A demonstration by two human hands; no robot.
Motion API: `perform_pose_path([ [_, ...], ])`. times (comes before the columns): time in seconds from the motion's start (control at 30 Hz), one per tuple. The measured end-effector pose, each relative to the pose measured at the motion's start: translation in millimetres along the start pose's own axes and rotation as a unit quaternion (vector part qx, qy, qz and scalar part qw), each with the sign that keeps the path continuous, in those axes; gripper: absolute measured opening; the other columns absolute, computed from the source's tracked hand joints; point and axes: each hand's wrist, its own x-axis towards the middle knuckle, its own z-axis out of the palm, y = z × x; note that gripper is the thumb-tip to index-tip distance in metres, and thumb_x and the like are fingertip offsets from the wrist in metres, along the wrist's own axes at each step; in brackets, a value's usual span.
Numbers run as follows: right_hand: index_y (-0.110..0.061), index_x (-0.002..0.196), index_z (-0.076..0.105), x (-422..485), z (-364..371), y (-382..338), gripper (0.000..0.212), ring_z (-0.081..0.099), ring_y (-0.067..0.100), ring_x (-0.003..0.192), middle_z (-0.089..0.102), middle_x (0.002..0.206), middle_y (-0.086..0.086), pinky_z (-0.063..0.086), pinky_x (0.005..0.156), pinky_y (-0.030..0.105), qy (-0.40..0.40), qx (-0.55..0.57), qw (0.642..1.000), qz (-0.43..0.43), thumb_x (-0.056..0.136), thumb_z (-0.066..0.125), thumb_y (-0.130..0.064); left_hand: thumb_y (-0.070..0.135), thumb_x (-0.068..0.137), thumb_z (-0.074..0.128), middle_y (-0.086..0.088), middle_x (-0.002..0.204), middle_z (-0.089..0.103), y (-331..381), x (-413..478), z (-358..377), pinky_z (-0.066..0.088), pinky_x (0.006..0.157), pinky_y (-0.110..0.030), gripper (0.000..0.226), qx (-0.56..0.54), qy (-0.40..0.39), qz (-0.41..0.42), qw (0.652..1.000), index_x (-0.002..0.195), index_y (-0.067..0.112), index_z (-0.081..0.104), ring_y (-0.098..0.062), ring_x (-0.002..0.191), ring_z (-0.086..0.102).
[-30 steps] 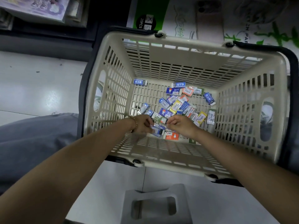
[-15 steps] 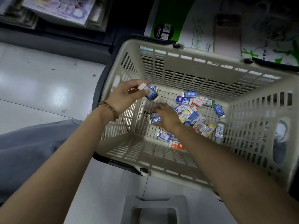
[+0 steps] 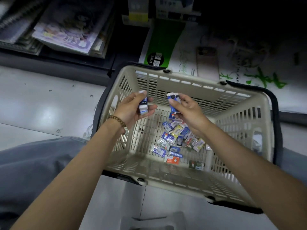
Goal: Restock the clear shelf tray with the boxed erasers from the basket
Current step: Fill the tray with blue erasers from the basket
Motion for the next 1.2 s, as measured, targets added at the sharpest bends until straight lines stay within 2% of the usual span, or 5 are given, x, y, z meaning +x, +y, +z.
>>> perform_pose_path([
  [0.2,-0.017,0.125,0.051,-60.2,-7.0,-72.1,0.047,0.066,0.0,0.08,0.065,0.111,-0.001,0.053,0.063,0.018,-0.092,-0.137,0.985,-0.057,0.082,0.068,-0.017,0.027,0.085,0.062,-0.002,0.081,0.059,43.0,-30.8,32.4,0.056,0.056,-0.027,0.007,0.179,-0.101,-0.001,0.979,0.09,0.022,0.062,-0.011,0.058,0.065],
  [0.37,-0.023,0.11,0.058,-100.2,-0.1,-118.7,0.035,0.065,0.004,0.076,0.069,0.094,0.0,0.052,0.064,0.015,-0.102,-0.172,0.971,-0.132,0.08,0.071,-0.013,0.057,0.063,0.068,0.009,0.055,0.047,82.9,-68.9,61.2,0.039,0.043,-0.017,0.043,0.348,-0.18,0.034,0.919,0.086,0.022,0.063,-0.005,0.041,0.039],
  [0.73,-0.017,0.086,0.068,-145.6,-10.8,-204.1,0.006,0.06,0.0,0.069,0.068,0.083,-0.002,0.046,0.061,0.008,0.098,-0.088,0.951,-0.281,0.086,0.064,-0.012,0.02,0.093,0.056,-0.007,0.092,0.073,151.6,-109.7,98.2,0.03,0.036,-0.013,0.016,0.279,-0.136,0.131,0.942,0.082,0.014,0.046,-0.005,0.034,0.031],
  [0.93,-0.016,0.093,0.067,-154.6,-6.4,-236.3,0.009,0.059,0.007,0.066,0.07,0.08,-0.003,0.048,0.059,0.017,0.054,0.048,0.967,-0.246,0.088,0.061,-0.012,0.024,0.092,0.057,-0.01,0.105,0.071,158.6,-115.5,129.2,0.032,0.038,-0.016,0.022,0.248,-0.13,0.203,0.938,0.111,0.014,0.061,-0.005,0.037,0.034],
  [1.2,-0.017,0.09,0.072,-155.5,-37.4,-275.5,0.01,0.066,0.007,0.071,0.073,0.082,-0.002,0.053,0.064,0.016,0.023,-0.098,0.952,-0.289,0.081,0.07,-0.013,0.037,0.084,0.065,-0.002,0.077,0.069,195.6,-111.7,156.8,0.035,0.04,-0.018,0.02,0.338,-0.161,0.263,0.889,0.08,0.017,0.065,-0.005,0.04,0.04],
])
